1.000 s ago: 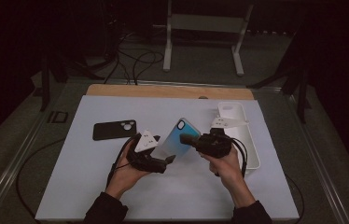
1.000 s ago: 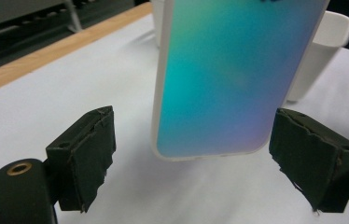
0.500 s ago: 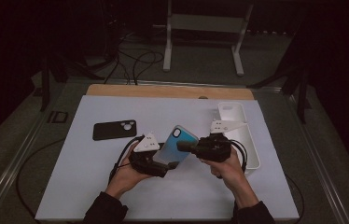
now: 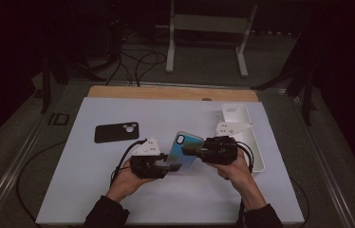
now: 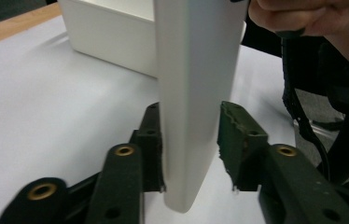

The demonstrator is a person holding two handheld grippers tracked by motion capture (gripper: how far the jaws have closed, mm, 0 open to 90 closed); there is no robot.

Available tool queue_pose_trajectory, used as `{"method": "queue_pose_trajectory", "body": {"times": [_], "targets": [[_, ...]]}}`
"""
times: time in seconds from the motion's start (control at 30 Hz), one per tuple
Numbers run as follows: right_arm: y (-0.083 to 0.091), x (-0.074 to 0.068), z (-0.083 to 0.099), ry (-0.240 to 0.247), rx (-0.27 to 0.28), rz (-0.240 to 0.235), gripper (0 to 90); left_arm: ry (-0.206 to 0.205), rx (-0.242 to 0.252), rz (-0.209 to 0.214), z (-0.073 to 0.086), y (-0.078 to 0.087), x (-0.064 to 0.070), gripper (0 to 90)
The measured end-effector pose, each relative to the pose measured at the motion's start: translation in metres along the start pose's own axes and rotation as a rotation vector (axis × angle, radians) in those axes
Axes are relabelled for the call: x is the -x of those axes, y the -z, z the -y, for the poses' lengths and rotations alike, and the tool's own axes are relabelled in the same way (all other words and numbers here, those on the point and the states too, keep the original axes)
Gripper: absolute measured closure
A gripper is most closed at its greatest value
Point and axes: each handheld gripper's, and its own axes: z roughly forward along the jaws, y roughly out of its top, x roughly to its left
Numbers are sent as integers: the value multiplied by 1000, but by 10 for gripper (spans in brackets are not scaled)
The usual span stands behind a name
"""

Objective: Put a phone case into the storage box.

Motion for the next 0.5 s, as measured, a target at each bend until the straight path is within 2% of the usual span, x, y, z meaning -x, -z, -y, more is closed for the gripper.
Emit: {"method": "queue_pose_trajectory", "body": {"times": [0.1, 0.2, 0.27, 0.33, 0.5], "targets": [[0, -1, 0, 16, -4, 21, 633, -3, 5, 12, 0, 0, 0, 723], [-1, -2, 0, 34, -8, 26, 504, -24, -1, 17, 0, -1, 3, 791], [-3, -5, -1, 45, -18, 37, 433, -38, -5, 15, 0, -2, 5, 804], [-6, -7, -1, 54, -41, 77, 353, -39, -9, -9, 0, -2, 5, 806], [-7, -8, -1, 28, -55, 141, 199, -22, 3, -46, 0, 1, 3, 808]]}}
